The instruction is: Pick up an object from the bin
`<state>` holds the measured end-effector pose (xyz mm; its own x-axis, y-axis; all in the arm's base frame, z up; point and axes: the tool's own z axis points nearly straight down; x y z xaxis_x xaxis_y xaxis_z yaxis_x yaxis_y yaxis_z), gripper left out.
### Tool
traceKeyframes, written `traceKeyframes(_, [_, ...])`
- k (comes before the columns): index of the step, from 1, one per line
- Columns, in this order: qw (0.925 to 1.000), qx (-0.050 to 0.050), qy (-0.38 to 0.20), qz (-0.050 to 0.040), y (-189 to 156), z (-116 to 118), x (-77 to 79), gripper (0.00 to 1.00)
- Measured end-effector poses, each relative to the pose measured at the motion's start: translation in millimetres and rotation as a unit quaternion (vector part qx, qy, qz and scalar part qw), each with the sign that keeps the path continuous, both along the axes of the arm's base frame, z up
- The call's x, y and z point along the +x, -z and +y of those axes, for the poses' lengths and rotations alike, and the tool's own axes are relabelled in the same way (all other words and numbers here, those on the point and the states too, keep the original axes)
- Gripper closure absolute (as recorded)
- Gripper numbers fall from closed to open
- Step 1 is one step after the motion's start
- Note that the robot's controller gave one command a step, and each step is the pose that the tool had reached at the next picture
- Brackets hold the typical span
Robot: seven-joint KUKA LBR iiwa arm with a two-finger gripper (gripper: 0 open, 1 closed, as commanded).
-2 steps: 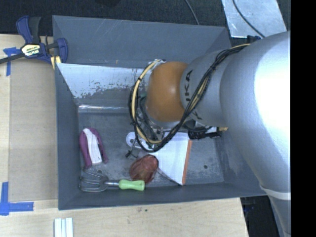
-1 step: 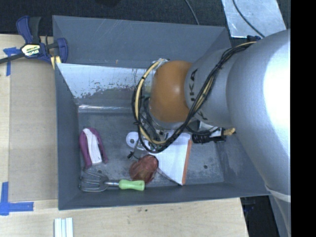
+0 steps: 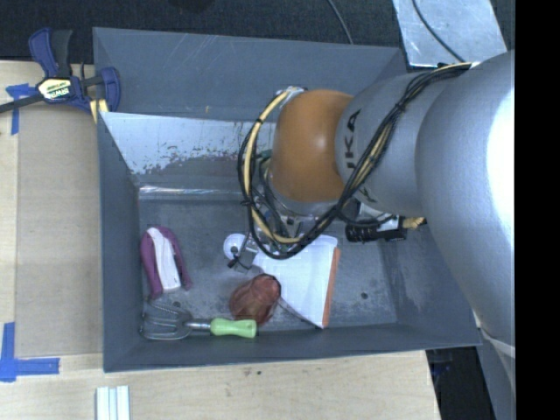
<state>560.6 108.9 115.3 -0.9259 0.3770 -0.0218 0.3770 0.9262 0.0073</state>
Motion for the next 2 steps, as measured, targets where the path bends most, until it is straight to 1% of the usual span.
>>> traceKeyframes(1, [0.9999,0.000,0.013,0.0026,-103,-11,-18.4,0.00])
traceKeyframes(2, [1.0000,0.000,0.006,0.0014,-32,-6,-12.0,0.00])
